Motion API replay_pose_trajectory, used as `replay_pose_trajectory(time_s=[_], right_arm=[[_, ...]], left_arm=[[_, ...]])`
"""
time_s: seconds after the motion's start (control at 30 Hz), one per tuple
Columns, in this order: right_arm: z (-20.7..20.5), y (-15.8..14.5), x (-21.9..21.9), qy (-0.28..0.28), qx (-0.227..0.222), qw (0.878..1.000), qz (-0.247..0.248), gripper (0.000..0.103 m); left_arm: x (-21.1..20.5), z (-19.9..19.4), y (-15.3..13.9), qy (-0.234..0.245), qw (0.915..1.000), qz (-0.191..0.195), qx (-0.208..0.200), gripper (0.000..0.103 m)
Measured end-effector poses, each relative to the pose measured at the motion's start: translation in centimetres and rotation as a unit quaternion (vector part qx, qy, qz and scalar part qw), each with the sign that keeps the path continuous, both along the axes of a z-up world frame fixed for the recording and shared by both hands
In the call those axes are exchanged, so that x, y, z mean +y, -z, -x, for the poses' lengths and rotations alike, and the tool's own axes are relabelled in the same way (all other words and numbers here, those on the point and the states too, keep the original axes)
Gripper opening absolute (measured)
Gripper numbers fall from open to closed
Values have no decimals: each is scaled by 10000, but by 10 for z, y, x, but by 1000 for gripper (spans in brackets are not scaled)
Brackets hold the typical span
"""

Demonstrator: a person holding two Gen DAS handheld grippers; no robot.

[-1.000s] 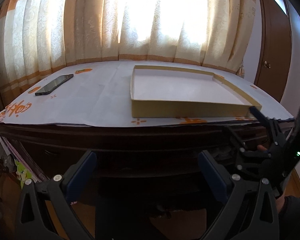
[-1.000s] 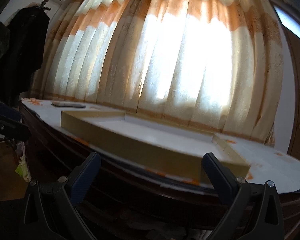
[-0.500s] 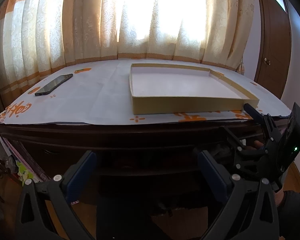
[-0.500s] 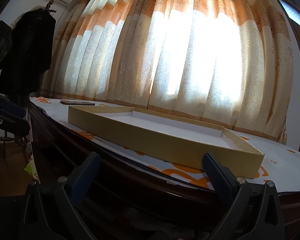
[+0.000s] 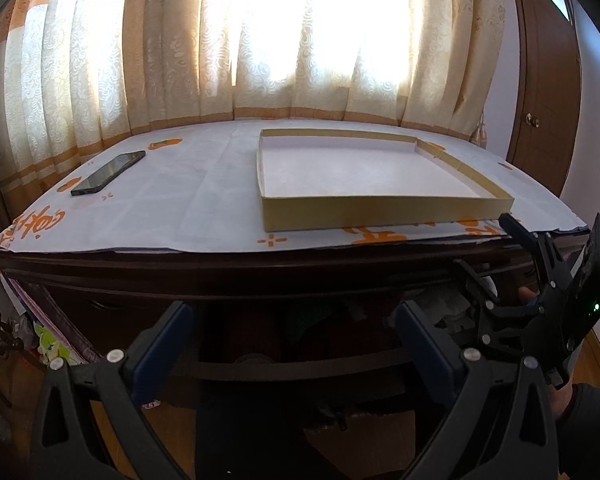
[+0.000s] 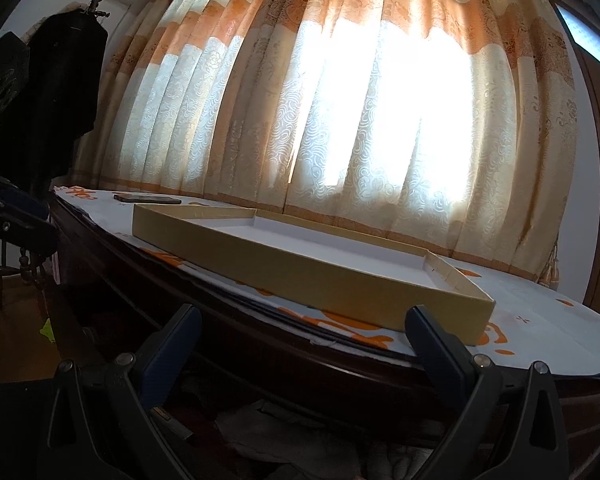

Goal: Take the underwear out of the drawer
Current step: 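Lower both tools toward the open drawer of clothes below the table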

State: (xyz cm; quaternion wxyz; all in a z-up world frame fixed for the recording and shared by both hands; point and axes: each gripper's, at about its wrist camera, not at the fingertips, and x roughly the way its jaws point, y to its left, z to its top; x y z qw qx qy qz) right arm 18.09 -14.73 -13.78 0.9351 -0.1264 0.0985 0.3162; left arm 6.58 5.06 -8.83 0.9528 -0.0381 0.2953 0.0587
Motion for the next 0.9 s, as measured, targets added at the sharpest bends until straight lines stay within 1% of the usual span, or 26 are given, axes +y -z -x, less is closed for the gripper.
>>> replay_pose_trajectory(time_s=[0.5, 0.9], right_arm=[[18, -1, -4, 28, 206, 9994, 270, 102], [37, -3, -6, -96, 323, 9983, 469, 102]], left_arm=[[3, 2, -8, -14, 10000, 7, -48, 103], [12, 6, -15, -104, 9999, 31, -128, 103]])
